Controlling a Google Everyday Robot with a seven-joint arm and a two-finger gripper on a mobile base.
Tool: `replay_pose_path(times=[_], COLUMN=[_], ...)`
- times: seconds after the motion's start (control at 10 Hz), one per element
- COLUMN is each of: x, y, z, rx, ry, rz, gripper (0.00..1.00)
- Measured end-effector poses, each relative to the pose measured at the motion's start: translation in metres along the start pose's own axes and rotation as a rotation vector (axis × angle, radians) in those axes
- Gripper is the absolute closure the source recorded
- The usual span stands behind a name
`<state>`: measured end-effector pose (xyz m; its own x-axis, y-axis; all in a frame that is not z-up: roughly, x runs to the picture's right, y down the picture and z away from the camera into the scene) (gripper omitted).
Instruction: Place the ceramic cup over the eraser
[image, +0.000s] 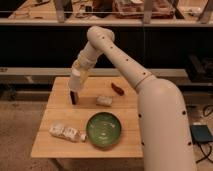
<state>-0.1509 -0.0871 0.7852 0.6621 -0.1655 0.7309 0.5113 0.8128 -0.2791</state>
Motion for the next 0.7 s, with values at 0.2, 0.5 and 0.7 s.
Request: replay_pose_path(times=[0.2,0.5,0.7], x=[0.001,0.003,0.009], y=[-0.002,-0.002,0.003], z=[0.013,0.031,0.046], rx=[-0.032,-0.068,-0.102], ry=[-0.003,-0.013,0.001], rz=[-0.007,-0.012,-0.016], gripper=[1.00,1.00,0.97])
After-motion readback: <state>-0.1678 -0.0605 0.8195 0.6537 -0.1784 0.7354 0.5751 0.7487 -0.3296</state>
